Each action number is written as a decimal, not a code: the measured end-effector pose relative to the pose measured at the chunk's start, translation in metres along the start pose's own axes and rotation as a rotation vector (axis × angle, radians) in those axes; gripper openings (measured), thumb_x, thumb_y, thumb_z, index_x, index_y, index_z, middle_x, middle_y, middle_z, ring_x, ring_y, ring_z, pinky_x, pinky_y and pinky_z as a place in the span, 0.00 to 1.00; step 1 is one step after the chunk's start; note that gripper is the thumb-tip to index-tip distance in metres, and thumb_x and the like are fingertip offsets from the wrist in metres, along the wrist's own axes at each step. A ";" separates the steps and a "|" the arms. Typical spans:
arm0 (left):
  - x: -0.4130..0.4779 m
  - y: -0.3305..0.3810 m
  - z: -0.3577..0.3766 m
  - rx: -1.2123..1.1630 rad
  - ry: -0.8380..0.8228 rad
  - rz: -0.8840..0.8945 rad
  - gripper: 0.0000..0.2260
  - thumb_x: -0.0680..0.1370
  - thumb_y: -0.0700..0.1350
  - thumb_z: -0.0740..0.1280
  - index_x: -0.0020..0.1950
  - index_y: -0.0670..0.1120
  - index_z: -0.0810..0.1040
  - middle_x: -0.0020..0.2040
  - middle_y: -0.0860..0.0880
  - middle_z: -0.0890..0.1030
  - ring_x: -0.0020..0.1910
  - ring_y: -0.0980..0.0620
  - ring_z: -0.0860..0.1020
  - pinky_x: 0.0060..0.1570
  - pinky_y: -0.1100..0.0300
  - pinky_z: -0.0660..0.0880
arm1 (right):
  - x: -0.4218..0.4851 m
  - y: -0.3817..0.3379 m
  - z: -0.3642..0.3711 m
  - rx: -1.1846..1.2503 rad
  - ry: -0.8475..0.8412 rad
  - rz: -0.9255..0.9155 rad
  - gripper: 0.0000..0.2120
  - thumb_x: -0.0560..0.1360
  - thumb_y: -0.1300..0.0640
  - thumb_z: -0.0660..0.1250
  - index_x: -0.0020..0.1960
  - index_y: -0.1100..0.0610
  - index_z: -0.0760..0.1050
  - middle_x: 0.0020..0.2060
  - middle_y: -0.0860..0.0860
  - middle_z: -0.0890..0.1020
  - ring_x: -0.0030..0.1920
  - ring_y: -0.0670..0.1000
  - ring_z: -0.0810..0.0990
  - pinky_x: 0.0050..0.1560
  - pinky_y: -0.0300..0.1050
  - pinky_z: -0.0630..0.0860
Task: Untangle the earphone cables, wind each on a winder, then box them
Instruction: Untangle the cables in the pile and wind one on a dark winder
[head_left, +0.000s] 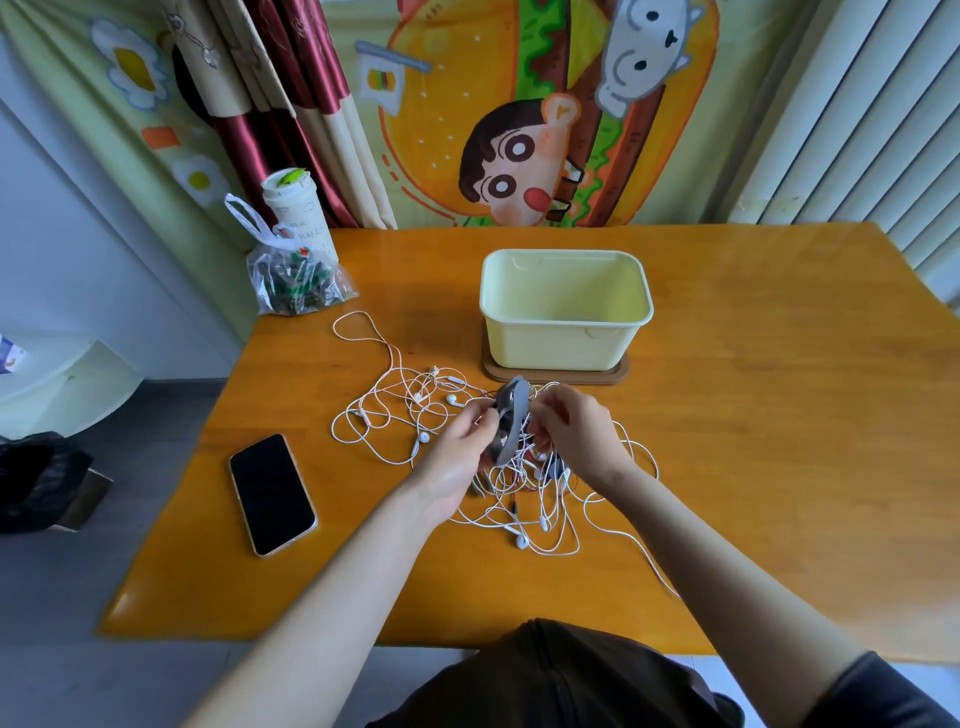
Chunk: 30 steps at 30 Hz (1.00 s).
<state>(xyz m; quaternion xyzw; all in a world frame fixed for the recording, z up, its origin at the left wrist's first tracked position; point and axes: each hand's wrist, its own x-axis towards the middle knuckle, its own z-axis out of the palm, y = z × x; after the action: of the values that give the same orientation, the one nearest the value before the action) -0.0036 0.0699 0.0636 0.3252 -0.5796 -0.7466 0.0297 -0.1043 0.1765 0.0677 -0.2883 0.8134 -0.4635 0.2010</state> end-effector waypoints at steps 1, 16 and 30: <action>0.000 0.003 0.000 -0.062 -0.016 0.014 0.08 0.83 0.43 0.57 0.54 0.53 0.74 0.53 0.50 0.80 0.53 0.51 0.77 0.62 0.52 0.70 | -0.001 0.000 0.000 0.015 -0.032 -0.002 0.12 0.80 0.61 0.60 0.38 0.54 0.71 0.29 0.50 0.77 0.25 0.41 0.75 0.28 0.30 0.71; 0.013 0.011 0.017 -0.330 0.268 0.012 0.08 0.82 0.49 0.58 0.52 0.48 0.76 0.47 0.46 0.81 0.47 0.48 0.79 0.54 0.54 0.75 | -0.015 -0.001 0.023 0.104 0.028 0.026 0.06 0.78 0.61 0.62 0.45 0.57 0.77 0.31 0.50 0.78 0.27 0.43 0.75 0.30 0.35 0.74; 0.019 0.000 0.013 0.247 0.506 0.304 0.07 0.81 0.45 0.60 0.55 0.45 0.75 0.50 0.47 0.78 0.47 0.51 0.75 0.38 0.66 0.71 | -0.025 -0.011 0.028 -0.149 0.030 -0.120 0.09 0.78 0.58 0.63 0.46 0.60 0.80 0.33 0.48 0.78 0.31 0.47 0.75 0.35 0.38 0.71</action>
<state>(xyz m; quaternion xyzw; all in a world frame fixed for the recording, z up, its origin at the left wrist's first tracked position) -0.0249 0.0726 0.0561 0.4115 -0.6819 -0.5531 0.2444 -0.0661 0.1706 0.0652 -0.3435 0.8299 -0.4172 0.1387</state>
